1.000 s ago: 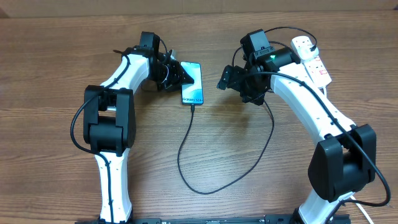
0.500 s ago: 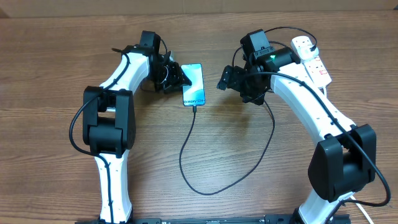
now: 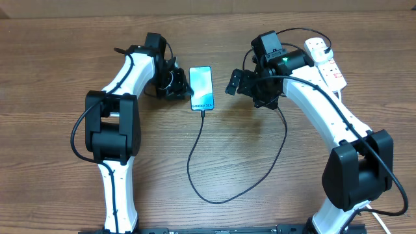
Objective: Plug charger to phone and switch on socket
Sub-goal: 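Open the left gripper and lift it away from the phone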
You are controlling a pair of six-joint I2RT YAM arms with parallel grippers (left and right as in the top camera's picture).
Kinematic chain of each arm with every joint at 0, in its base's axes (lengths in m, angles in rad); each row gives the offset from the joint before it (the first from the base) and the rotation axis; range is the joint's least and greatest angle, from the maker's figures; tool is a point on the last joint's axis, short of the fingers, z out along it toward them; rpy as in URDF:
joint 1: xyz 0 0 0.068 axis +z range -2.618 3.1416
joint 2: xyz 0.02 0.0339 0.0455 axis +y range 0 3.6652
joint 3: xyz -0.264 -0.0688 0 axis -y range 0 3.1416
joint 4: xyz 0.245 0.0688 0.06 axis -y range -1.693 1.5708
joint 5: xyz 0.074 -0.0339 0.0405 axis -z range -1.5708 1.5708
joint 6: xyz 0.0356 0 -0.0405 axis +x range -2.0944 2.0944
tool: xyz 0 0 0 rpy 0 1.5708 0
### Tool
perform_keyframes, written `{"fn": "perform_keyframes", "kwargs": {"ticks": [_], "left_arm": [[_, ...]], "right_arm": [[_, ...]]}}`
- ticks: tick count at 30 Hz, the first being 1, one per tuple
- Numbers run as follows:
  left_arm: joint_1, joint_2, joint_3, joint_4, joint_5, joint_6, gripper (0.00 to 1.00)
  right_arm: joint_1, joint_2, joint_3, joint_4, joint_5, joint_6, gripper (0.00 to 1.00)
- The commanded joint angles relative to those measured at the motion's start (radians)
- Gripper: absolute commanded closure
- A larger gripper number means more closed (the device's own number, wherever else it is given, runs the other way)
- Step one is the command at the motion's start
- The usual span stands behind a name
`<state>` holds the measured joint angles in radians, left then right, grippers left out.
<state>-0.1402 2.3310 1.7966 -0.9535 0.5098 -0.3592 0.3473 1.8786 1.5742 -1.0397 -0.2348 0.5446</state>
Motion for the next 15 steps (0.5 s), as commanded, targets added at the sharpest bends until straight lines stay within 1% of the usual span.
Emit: {"fn": "perform_keyframes", "kwargs": {"ticks": [1, 5, 10, 11, 12, 13, 15], "left_arm": [[0.036, -0.092, 0.029, -0.04, -0.052, 0.093, 0.71], [0.068, -0.221, 0.032, -0.088, -0.055, 0.145, 0.71], [0.108, -0.447, 0.032, -0.154, -0.101, 0.177, 0.71], [0.111, -0.494, 0.032, -0.172, -0.104, 0.202, 0.71], [0.113, -0.536, 0.032, -0.193, -0.103, 0.231, 0.67], [0.114, -0.573, 0.032, -0.216, -0.104, 0.251, 0.59], [0.114, -0.644, 0.032, -0.281, -0.115, 0.288, 0.26]], "right_arm": [[-0.001, -0.018, -0.005, 0.006, 0.013, -0.03, 0.0], [-0.002, -0.018, -0.005, 0.005, 0.039, -0.03, 0.0], [-0.003, -0.018, -0.004, 0.004, 0.036, -0.03, 0.0], [-0.003, -0.018, -0.004, 0.002, 0.031, -0.03, 0.0], [-0.003, -0.018, -0.003, -0.002, 0.032, -0.037, 0.0], [-0.003, -0.018, -0.001, -0.003, 0.03, -0.077, 0.0], [-0.003, -0.018, 0.011, -0.011, 0.025, -0.189, 0.0]]}}
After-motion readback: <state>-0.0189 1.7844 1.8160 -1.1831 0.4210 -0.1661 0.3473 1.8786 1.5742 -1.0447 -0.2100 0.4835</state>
